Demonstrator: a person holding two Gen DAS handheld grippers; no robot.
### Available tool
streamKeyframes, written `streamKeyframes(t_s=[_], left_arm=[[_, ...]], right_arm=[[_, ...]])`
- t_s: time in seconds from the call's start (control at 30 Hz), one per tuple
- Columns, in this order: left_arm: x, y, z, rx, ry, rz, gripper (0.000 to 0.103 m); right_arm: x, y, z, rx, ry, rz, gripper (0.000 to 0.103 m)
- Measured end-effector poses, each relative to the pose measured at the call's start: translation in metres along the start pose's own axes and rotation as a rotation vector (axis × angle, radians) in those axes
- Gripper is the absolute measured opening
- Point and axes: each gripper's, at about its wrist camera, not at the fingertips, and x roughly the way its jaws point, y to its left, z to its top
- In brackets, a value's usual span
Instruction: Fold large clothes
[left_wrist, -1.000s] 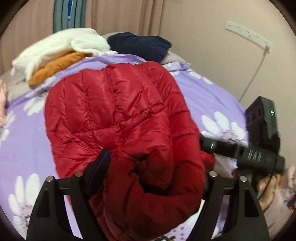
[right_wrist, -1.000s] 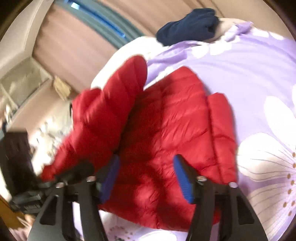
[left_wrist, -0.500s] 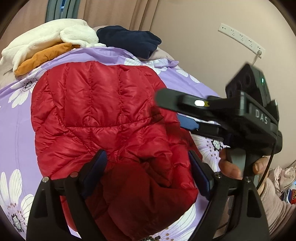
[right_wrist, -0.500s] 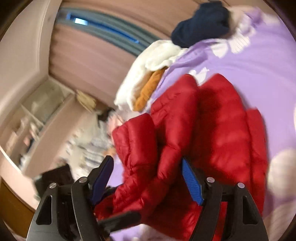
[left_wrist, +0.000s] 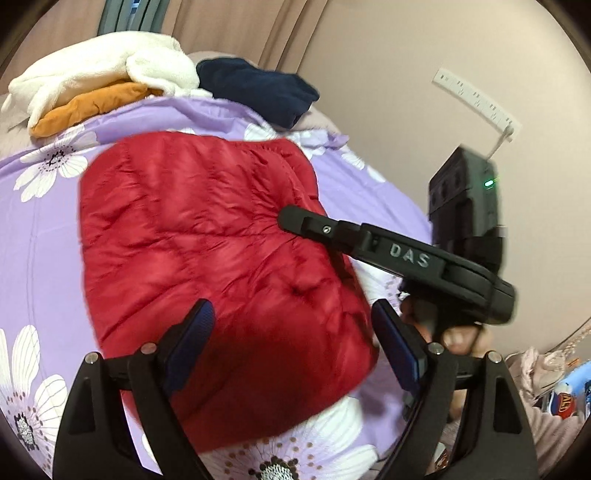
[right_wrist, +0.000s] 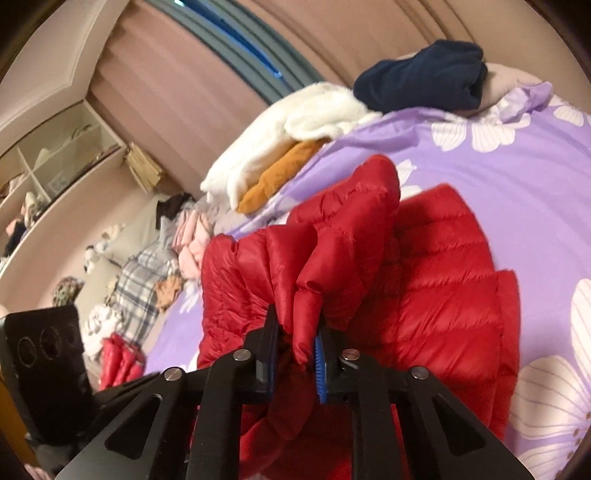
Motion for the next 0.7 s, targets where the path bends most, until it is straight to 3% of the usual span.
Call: streamKeyframes(t_s=[0.17, 0.37, 0.43, 0.6, 0.7], left_arm=[[-0.031, 0.011, 0.003, -0.024, -0.053, -0.023, 0.086], [-0.043, 0.048, 0.015, -0.126, -0.119, 0.038, 0.084], [-0.039, 0.057, 0.018, -0.144, -0.119, 0.067, 0.078], [-0.011, 0.07, 0.032, -0.155, -0.081, 0.146, 0.048], [0.007, 0.069, 0.042, -0.144, -0.068, 0.155, 0.041]], right_arm=[[-0.012, -0.016, 0.006, 0.055, -0.051, 0.029, 0.016], [-0.016, -0.033, 0.005, 0.093, -0.063, -0.022, 0.016], [-0.016, -0.04, 0.005, 0.096, -0.062, -0.049, 0.016], [-0.018, -0.057, 0.001, 0.111, -0.062, -0.111, 0.016], [-0.017, -0.059, -0.006, 0.081, -0.046, -0.155, 0.016]])
